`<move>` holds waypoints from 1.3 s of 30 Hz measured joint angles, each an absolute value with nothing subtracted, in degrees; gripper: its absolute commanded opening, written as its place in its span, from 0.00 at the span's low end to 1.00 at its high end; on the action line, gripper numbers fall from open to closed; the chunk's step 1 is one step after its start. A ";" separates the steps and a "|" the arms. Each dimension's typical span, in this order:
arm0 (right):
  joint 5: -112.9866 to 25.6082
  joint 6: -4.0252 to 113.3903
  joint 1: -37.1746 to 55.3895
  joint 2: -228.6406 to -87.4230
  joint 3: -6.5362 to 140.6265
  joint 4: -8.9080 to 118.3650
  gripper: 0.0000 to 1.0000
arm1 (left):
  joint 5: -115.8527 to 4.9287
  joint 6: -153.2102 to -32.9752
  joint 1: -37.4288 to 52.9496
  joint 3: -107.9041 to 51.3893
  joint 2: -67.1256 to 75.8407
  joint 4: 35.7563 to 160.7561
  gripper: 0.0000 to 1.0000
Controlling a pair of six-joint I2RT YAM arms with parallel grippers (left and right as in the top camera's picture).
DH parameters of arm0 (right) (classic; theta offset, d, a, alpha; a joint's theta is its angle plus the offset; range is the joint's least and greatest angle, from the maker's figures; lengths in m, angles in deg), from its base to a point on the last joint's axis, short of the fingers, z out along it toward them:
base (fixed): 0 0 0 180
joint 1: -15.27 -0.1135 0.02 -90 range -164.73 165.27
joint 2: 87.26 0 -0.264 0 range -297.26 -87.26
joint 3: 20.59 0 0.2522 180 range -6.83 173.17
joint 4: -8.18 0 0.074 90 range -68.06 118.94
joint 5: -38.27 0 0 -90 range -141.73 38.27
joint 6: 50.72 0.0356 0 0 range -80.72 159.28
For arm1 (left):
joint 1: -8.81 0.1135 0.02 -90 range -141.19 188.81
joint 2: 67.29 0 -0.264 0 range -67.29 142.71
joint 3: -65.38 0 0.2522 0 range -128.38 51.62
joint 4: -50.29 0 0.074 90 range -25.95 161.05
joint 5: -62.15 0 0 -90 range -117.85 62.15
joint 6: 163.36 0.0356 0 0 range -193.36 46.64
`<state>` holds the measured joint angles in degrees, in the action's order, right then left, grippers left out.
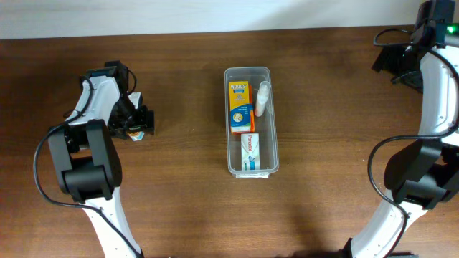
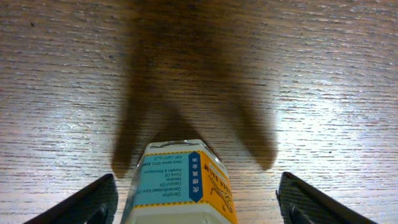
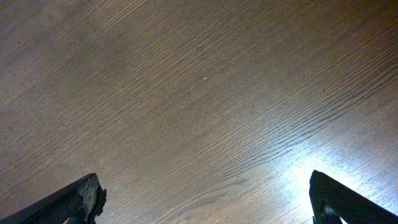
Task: Pack container
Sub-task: 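Lower the left gripper onto the jar and close on it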
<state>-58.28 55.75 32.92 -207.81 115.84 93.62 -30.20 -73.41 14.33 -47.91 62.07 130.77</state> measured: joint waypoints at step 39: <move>-58.28 55.73 32.92 -207.81 115.84 93.62 0.98 | -30.00 -73.83 14.33 -47.93 62.11 132.04 0.35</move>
<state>-58.28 55.73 32.92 -207.81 115.84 93.62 -30.00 -73.83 14.33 -47.93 62.11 132.04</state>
